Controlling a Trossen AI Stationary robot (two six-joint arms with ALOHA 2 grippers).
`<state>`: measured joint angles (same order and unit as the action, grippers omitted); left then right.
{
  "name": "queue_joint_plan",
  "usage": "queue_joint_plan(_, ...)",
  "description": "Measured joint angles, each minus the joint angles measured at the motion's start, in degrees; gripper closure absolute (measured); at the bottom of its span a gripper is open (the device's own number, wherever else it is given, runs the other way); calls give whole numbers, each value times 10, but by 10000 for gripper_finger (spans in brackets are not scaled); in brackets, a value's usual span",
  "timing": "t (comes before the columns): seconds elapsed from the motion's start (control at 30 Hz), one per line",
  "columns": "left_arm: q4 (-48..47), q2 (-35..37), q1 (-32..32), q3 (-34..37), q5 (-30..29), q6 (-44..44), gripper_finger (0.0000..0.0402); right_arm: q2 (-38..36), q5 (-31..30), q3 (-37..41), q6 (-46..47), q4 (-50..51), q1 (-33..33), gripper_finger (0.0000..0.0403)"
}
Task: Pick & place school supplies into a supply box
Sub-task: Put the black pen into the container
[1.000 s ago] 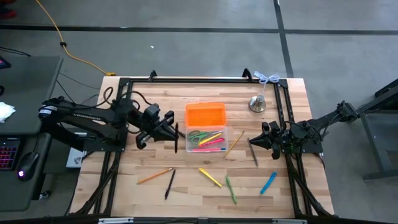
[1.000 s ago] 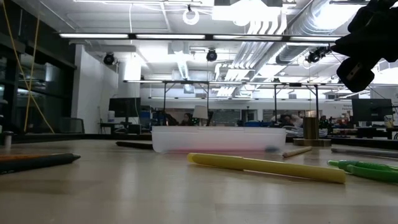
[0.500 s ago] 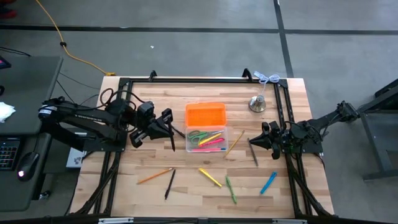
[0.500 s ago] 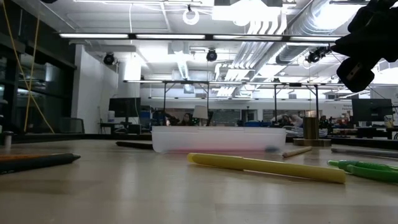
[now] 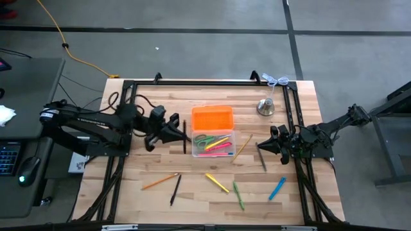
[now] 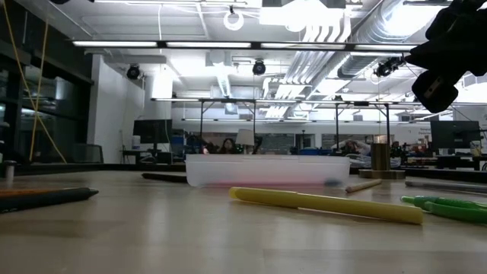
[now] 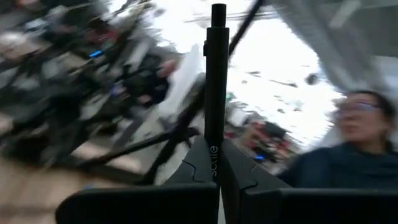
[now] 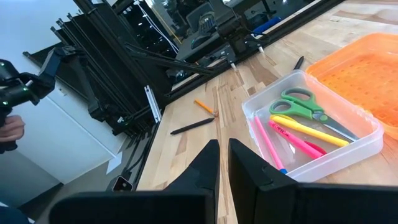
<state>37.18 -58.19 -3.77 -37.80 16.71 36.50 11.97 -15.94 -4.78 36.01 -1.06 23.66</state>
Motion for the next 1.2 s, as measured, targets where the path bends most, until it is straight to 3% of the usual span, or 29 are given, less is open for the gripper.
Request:
queue_joint_plan(0.3,-116,-48,0,0,-91,54,376,0,-2,0,0,0,0,391)
queue_joint_plan(0.67,-164,-126,0,-8,-160,62,374,0,-3,0,0,0,0,391)
queue_joint_plan(1.2,-578,-266,0,-279,-213,-129,371,0,-5,0,0,8,0,391)
